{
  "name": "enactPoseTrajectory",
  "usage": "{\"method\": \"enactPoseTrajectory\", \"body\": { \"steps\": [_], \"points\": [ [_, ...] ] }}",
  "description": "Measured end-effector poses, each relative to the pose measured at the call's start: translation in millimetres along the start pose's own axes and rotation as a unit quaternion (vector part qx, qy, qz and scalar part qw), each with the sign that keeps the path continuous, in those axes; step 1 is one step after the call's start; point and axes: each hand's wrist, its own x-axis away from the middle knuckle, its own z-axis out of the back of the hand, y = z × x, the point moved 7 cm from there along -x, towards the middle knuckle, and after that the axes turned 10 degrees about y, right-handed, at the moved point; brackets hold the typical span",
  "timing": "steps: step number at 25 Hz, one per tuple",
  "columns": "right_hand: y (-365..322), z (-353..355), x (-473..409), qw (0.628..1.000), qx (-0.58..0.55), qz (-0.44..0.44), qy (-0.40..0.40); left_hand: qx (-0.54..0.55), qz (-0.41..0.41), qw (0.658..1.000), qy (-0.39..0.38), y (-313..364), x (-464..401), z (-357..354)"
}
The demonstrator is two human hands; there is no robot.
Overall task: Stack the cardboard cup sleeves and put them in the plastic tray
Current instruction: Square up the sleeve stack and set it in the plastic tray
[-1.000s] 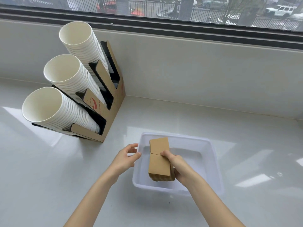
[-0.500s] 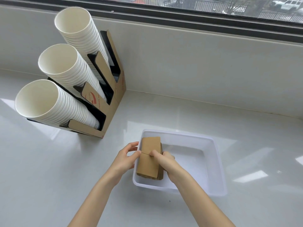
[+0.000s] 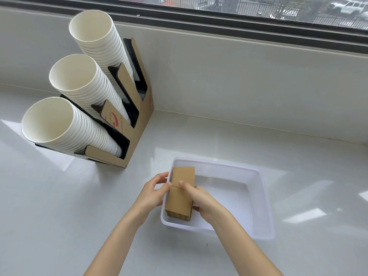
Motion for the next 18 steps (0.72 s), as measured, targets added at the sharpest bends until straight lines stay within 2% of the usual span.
{"method": "enactPoseTrajectory", "body": {
  "steps": [5, 10, 14, 18],
  "points": [
    [2, -3, 3, 0.999, 0.017, 0.024, 0.034, 0.027, -0.006, 0.999, 0.044, -5, 5, -7],
    [0, -3, 8, 0.999, 0.021, 0.040, 0.011, 0.053, -0.009, 0.997, 0.062, -8, 7, -11],
    [-6, 6, 16, 0.999, 0.024, 0.046, -0.005, -0.004, -0.032, 0.998, 0.059, -5, 3, -8],
    [-9, 24, 26, 0.993, 0.097, 0.072, 0.005, -0.096, -0.047, 0.994, 0.032, 0, -4, -6]
  ]
}}
